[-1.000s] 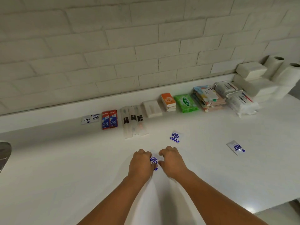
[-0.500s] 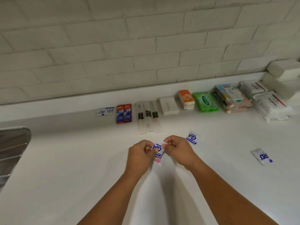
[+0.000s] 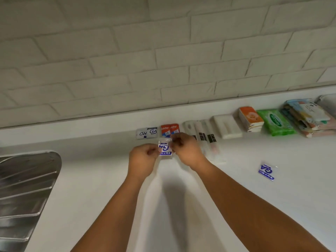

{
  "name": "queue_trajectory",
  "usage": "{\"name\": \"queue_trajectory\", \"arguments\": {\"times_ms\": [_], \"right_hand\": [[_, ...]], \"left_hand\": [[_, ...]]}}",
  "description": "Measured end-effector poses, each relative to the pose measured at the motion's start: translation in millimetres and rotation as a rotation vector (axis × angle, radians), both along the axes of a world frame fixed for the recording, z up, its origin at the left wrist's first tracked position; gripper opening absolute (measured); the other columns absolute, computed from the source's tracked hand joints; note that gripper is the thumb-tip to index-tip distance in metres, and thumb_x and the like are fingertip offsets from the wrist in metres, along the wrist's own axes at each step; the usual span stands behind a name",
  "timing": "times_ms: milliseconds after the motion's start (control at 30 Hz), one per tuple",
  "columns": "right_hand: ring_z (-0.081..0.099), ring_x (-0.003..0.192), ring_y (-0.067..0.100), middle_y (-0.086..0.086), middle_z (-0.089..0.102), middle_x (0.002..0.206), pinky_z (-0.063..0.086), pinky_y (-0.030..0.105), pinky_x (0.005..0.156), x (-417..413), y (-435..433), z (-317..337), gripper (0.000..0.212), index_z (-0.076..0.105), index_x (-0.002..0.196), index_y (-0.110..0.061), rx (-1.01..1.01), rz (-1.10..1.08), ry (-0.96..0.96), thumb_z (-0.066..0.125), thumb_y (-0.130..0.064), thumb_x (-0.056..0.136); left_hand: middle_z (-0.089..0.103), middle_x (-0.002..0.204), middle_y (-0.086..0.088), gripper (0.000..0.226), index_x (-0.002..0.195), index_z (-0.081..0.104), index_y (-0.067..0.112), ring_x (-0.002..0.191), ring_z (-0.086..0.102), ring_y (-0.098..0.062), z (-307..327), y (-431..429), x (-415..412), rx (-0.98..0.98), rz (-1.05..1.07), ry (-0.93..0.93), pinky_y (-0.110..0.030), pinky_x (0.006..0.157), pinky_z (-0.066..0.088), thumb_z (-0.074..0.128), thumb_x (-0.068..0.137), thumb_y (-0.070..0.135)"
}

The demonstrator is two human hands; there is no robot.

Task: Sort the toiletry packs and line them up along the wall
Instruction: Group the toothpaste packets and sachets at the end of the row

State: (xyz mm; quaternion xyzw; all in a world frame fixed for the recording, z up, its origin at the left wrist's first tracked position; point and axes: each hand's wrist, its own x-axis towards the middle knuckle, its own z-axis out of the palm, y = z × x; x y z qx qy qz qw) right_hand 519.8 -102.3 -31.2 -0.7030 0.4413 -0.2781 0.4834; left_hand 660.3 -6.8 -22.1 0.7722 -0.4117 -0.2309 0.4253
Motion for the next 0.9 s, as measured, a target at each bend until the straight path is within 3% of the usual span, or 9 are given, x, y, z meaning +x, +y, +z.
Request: {"name": "queue_trajectory", "arguments": {"times_ms": [100, 167, 233, 333, 467, 533, 700, 900], "right_hand": [[0.068, 0.070, 0.026, 0.010, 0.071, 0.086, 0.060, 0.040, 0.066, 38, -19, -3, 0.019, 0.067, 0.090, -0.024, -0.013, -0.033, 0.031, 0.050, -0.018, 0.082], [0.063, 0.072, 0.017, 0.006, 0.069, 0.096, 0.055, 0.022, 0.060, 59, -31, -2, 0.024, 0.067, 0.105, -0.018, -0.079, -0.052, 0.123, 0.048, -0.012, 0.091], [0.062, 0.088, 0.018, 0.003, 0.067, 0.104, 0.053, 0.023, 0.070, 70, -42, -6, 0.025, 0.065, 0.114, -0.016, -0.233, -0.047, 0.293, 0.048, -0.013, 0.095], [0.059, 0.103, 0.025, 0.005, 0.066, 0.110, 0.049, 0.032, 0.084, 82, -56, -16, 0.020, 0.065, 0.110, -0.014, -0.449, 0.001, 0.433, 0.055, -0.020, 0.093], [0.057, 0.109, 0.025, 0.004, 0.066, 0.111, 0.050, 0.038, 0.092, 94, -63, -24, 0.027, 0.069, 0.109, -0.012, -0.597, 0.102, 0.586, 0.065, -0.025, 0.086], [0.056, 0.112, 0.022, 0.003, 0.066, 0.114, 0.049, 0.036, 0.094, 99, -64, -27, 0.029, 0.070, 0.111, -0.014, -0.675, 0.132, 0.624, 0.065, -0.027, 0.086], [0.052, 0.121, 0.022, 0.002, 0.064, 0.119, 0.043, 0.035, 0.104, 113, -66, -30, 0.027, 0.070, 0.113, -0.016, -0.726, 0.192, 0.711, 0.063, -0.027, 0.089], [0.049, 0.128, 0.025, 0.008, 0.058, 0.135, 0.039, 0.039, 0.109, 117, -66, -38, 0.029, 0.067, 0.118, -0.009, -0.684, 0.197, 0.748, 0.058, -0.022, 0.094]], "left_hand": [[0.068, 0.060, 0.003, 0.010, 0.080, 0.076, 0.014, 0.054, 0.060, -0.012, -3, -28, 34, 0.013, 0.080, 0.069, -0.024, 0.056, 0.047, 0.070, 0.087, 0.016], [0.072, 0.068, -0.002, 0.007, 0.087, 0.077, 0.011, 0.057, 0.065, -0.012, -7, -46, 54, -0.003, 0.140, 0.215, -0.024, 0.055, 0.052, 0.072, 0.088, 0.014], [0.073, 0.074, -0.006, 0.006, 0.090, 0.076, 0.009, 0.059, 0.067, -0.014, -13, -64, 71, 0.010, 0.175, 0.274, -0.025, 0.057, 0.055, 0.074, 0.087, 0.014], [0.071, 0.070, -0.013, 0.008, 0.086, 0.077, 0.002, 0.059, 0.066, -0.021, -20, -86, 91, 0.051, 0.206, 0.304, -0.033, 0.064, 0.059, 0.076, 0.085, 0.010], [0.073, 0.067, -0.015, 0.013, 0.066, 0.076, 0.016, 0.064, 0.071, -0.028, -37, -102, 107, 0.128, 0.210, 0.204, -0.047, 0.073, 0.063, 0.078, 0.078, 0.012], [0.075, 0.071, -0.011, 0.004, 0.075, 0.080, 0.016, 0.070, 0.074, -0.028, -40, -105, 109, 0.159, 0.193, 0.101, -0.044, 0.073, 0.062, 0.078, 0.078, 0.019], [0.077, 0.083, -0.007, 0.017, 0.093, 0.081, 0.017, 0.079, 0.071, -0.024, -39, -107, 105, 0.214, 0.143, -0.076, -0.026, 0.063, 0.048, 0.075, 0.082, 0.029], [0.076, 0.087, -0.008, 0.017, 0.093, 0.080, 0.018, 0.085, 0.070, -0.026, -48, -109, 104, 0.227, 0.168, -0.183, -0.025, 0.063, 0.043, 0.076, 0.081, 0.029]]}}
